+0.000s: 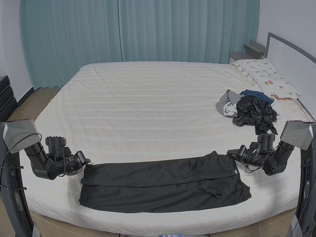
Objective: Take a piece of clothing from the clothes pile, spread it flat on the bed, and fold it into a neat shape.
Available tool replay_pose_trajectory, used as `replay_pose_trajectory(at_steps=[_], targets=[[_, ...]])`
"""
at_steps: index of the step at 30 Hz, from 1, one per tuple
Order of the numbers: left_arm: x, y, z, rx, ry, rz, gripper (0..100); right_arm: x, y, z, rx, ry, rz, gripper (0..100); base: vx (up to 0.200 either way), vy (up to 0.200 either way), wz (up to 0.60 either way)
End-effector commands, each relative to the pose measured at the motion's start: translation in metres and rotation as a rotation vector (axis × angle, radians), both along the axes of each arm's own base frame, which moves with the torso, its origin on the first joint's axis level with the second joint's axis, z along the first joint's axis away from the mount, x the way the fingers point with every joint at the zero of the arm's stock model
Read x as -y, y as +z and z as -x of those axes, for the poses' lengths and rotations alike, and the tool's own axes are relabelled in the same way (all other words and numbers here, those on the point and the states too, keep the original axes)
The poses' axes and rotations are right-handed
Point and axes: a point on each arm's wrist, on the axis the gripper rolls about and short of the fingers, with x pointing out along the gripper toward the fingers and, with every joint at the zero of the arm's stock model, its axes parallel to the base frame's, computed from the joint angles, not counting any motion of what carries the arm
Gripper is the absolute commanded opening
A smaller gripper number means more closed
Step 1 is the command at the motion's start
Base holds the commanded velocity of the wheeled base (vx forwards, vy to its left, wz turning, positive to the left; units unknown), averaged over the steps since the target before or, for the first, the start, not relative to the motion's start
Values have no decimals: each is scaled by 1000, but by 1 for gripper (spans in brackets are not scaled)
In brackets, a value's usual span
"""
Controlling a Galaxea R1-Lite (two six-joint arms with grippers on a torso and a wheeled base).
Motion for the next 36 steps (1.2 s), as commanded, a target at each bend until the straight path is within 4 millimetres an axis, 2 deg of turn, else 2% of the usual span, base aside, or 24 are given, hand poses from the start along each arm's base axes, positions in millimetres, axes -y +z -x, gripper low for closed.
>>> replay_pose_trajectory(at_steps=[1,30,31,36], targets=[[-1,-2,0,-3,1,0,0,0,-2,0,-4,-1,1,0,0,0,0],[-8,0,-1,2,19,5,0,12,-2,2,19,-66,21,0,0,0,0],[-8,1,0,0,15,8,100,12,-2,2,19,-66,21,0,0,0,0],[-7,2,3,-4,9,10,100,11,-6,2,12,-63,24,0,0,0,0]])
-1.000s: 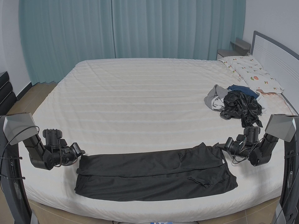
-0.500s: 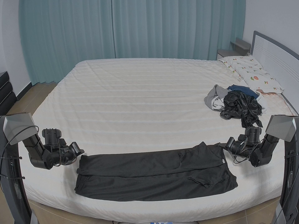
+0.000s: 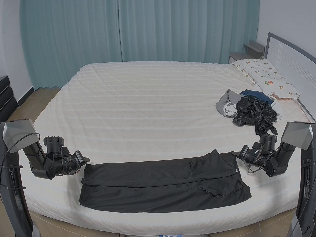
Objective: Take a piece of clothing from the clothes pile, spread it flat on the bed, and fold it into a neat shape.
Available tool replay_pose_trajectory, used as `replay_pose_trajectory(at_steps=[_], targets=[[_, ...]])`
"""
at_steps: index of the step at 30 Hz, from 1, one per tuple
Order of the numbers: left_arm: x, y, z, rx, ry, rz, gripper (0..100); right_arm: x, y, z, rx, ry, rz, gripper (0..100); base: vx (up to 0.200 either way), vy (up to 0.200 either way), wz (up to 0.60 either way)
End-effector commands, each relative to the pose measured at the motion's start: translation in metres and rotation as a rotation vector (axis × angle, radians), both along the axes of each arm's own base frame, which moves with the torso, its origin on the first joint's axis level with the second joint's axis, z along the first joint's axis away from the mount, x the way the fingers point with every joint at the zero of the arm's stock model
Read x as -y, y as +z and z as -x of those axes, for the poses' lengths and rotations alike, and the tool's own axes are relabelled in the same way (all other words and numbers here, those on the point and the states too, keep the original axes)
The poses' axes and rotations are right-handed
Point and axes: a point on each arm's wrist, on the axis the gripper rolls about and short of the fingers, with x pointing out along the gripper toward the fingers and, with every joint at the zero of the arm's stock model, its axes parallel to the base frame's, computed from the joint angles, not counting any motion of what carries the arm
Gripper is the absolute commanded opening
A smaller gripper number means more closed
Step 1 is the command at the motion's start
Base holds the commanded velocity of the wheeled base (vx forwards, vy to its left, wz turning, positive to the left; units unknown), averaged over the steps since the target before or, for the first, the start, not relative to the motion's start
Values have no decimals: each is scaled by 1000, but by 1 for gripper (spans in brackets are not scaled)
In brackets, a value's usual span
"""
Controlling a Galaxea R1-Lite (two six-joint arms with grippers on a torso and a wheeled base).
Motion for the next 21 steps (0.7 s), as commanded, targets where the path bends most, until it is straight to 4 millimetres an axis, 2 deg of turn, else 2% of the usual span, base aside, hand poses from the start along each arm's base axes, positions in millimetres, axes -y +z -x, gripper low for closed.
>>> replay_pose_trajectory(at_steps=[1,18,19,21], targets=[[0,2,2,0,-3,-1,100,-1,-3,0,-1,3,1,0,0,0,0],[13,-2,5,-14,-42,-9,100,-1,-3,-1,10,1,-1,0,0,0,0],[13,-3,5,-15,-42,-11,0,-1,-3,0,8,1,-1,0,0,0,0],[12,-4,6,-16,-46,-31,0,-1,-3,0,8,3,-1,0,0,0,0]])
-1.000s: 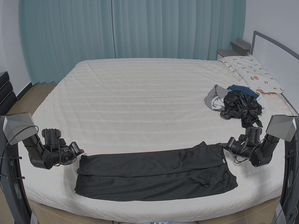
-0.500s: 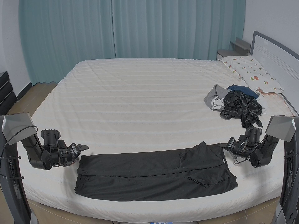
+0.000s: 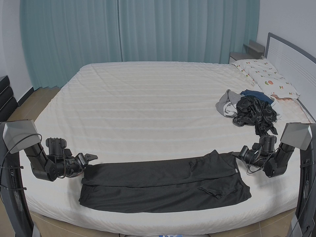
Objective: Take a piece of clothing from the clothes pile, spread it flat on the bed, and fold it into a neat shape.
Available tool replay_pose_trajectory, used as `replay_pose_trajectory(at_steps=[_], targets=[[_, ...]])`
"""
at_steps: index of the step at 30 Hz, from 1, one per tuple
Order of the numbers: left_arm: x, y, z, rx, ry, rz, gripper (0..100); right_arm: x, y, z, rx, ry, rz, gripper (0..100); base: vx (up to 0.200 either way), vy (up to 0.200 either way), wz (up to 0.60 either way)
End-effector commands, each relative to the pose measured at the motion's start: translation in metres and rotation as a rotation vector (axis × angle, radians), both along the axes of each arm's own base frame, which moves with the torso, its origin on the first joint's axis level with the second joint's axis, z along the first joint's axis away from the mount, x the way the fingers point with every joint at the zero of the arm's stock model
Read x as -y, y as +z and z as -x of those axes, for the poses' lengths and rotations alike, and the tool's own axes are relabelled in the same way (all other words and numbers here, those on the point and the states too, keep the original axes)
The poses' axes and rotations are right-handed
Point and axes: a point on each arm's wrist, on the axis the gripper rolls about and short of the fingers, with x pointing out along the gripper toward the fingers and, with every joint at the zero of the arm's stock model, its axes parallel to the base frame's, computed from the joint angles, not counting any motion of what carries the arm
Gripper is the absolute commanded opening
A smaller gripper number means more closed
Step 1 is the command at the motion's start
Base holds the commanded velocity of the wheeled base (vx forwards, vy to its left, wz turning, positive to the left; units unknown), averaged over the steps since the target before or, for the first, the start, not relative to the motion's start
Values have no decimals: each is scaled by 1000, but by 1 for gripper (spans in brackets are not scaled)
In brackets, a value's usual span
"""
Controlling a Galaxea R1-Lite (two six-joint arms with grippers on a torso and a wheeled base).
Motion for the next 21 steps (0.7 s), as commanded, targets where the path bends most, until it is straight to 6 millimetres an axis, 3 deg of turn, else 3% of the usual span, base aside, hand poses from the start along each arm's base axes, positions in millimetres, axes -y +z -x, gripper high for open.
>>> replay_pose_trajectory(at_steps=[1,21], targets=[[-1,-2,0,-1,-7,-22,0,0,-1,0,-2,0,-1,0,0,0,0],[-14,-9,-7,41,24,-42,0,9,5,-1,55,-29,-12,0,0,0,0]])
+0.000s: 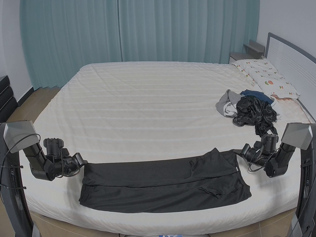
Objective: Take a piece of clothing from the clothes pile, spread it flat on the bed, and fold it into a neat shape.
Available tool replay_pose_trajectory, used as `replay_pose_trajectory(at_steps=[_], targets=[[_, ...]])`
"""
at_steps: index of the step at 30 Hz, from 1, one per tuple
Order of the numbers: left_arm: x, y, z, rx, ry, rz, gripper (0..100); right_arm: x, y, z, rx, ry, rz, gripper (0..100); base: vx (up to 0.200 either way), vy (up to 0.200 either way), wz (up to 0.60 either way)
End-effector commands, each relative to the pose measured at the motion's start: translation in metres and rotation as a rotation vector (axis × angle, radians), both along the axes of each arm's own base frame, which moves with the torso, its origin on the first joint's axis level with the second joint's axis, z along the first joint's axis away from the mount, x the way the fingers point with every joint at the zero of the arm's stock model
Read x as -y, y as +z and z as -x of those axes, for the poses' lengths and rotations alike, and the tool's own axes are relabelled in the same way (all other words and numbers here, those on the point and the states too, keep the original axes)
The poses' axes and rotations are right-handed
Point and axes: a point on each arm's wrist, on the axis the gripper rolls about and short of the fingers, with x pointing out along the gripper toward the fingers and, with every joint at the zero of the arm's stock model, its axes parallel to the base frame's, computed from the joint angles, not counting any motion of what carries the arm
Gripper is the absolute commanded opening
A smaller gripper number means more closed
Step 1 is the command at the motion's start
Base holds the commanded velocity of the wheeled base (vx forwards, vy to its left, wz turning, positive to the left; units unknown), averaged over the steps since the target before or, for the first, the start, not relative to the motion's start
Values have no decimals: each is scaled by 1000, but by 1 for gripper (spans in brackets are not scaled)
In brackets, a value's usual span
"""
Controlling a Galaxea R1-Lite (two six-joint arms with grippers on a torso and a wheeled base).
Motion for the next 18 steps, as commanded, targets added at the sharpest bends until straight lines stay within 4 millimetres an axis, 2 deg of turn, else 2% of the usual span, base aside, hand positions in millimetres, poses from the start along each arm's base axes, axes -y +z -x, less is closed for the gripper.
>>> replay_pose_trajectory(at_steps=[1,11,18], targets=[[-1,-7,-1,1,5,2,0,2,0,0,2,-7,-6,0,0,0,0],[-1,-8,-3,9,4,5,0,6,0,-3,10,-17,-8,0,0,0,0],[2,-2,-13,29,33,47,0,4,-5,-7,42,-16,-2,0,0,0,0]])
